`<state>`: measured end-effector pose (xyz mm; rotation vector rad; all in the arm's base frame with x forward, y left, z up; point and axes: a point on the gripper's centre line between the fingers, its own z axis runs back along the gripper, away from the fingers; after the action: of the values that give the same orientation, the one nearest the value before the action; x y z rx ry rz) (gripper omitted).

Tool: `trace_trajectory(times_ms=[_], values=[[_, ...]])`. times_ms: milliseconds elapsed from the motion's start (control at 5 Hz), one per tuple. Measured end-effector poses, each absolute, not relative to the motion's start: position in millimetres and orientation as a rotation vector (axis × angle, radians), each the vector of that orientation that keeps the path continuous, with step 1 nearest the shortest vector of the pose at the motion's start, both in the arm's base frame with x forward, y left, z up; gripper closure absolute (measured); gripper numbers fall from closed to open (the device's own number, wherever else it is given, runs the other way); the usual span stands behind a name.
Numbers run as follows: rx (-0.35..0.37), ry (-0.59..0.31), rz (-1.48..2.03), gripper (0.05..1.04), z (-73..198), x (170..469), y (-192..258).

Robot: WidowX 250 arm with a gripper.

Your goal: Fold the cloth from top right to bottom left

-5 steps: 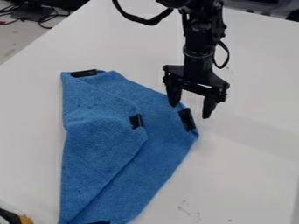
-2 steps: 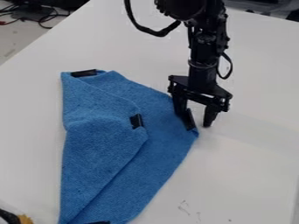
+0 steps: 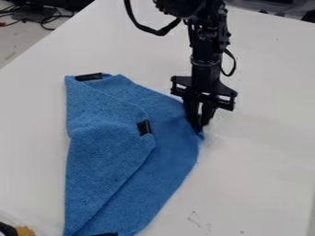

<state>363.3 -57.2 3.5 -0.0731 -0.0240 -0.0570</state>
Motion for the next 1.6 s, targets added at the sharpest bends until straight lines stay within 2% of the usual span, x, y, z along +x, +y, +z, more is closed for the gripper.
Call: trace_trajectory(times_ms=[200,400,800,1000,1200,1600], values=[[-0.08,-0.025,-0.053,0.959,3,365,-57],[-0.061,-0.008,-0.048,1.02,4,365,-55],[0.007,0.013,-0.008,1.028,13,367,-53],[0.009,-0.028,0.003,1.028,30,370,-48],[0.006,-0.058,0.045,1.029,43,366,-24],[0.002,-0.101,0.168,1.029,64,333,24]])
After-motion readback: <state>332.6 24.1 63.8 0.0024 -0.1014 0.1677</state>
